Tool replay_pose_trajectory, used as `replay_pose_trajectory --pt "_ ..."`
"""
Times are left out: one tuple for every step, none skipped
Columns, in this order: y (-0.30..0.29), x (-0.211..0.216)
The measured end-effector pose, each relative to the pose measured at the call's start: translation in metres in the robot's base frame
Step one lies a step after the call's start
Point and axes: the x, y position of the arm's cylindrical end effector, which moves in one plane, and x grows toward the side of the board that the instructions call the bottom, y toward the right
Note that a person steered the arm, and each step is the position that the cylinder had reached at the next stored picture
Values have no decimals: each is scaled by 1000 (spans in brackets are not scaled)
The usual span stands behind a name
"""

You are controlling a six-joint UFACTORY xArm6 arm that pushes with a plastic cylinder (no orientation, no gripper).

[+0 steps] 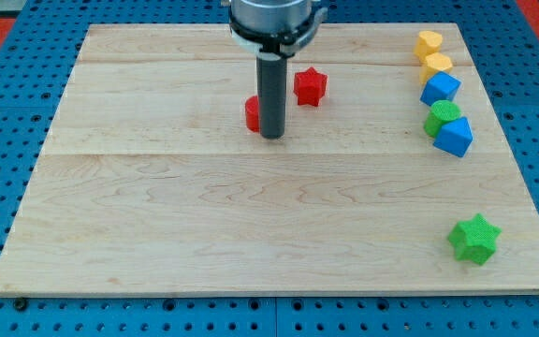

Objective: Move the red circle to the bottom left of the red star

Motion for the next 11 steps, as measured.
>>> replay_pose_trajectory --pt "-8 12" --pt "-51 18" --pt "-75 -2" --pt "-36 -28" --pt "-34 -28" --pt "-23 -30" --pt "-23 -30" --pt "-12 -30" --pt "-12 -30" --pt "-13 -42" --pt "-16 -106"
